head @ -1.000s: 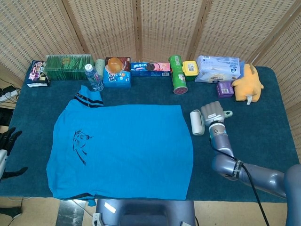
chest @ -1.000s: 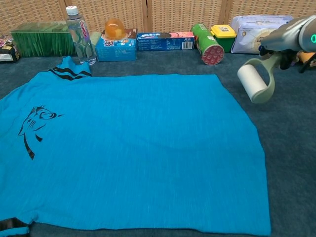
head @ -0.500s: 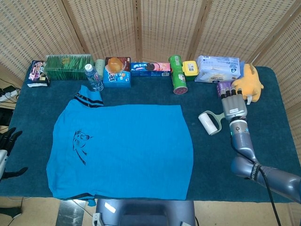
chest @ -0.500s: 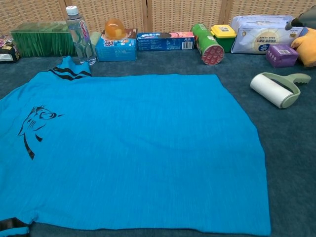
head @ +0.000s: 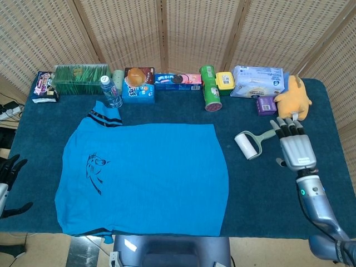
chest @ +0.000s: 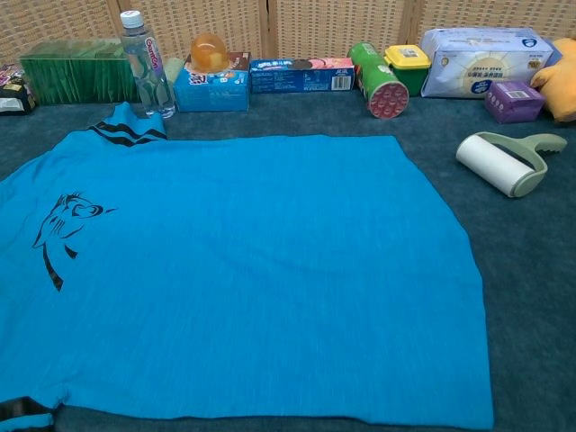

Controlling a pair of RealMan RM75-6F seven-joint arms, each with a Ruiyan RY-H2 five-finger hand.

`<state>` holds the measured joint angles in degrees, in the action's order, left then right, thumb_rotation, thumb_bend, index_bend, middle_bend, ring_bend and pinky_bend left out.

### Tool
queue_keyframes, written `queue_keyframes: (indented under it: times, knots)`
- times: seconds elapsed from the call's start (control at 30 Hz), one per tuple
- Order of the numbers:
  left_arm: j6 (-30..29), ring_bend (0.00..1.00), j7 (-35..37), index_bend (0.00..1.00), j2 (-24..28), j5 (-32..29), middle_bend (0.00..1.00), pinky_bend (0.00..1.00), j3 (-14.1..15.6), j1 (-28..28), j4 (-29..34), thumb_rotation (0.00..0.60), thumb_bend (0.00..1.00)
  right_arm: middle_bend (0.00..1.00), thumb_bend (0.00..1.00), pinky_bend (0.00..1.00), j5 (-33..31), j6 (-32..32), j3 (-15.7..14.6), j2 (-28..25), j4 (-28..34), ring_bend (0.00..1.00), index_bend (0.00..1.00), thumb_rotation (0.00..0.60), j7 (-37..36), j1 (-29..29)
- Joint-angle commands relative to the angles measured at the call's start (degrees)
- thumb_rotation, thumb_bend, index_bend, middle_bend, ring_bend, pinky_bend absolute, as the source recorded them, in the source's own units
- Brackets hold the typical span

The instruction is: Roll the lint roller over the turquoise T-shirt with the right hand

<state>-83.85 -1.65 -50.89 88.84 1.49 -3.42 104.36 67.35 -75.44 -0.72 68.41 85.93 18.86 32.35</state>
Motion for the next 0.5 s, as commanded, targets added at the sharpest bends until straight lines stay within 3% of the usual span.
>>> queue_keyframes:
  times: [0.03, 0.23, 0.5]
  knots:
    - [-0.99, 0.00, -0.43, 0.00, -0.39, 0.72, 0.00, 0.08, 0.30, 0.60, -0.30, 0.600, 0.12, 0.00, 0.00, 0.09, 9.29, -8.69, -3.48, 0.95, -3.24, 0.00, 0.00, 0.600, -8.05, -7.71]
    - [-2.97, 0.00, 0.15, 0.00, -0.66, 1.97, 0.00, 0.08, 0.63, 1.67, -0.87, 0.600, 0.11, 0.00, 0.00, 0.09, 12.41, -12.06, -3.73, 0.73, -3.11, 0.00, 0.00, 0.600, -14.52, -12.46]
    - [-3.70, 0.00, 0.75, 0.00, -0.69, 1.92, 0.00, 0.08, 0.42, 2.07, -1.23, 0.600, 0.11, 0.00, 0.00, 0.09, 12.48, -13.58, -2.65, -0.22, -1.23, 0.00, 0.00, 0.600, -15.46, -16.73]
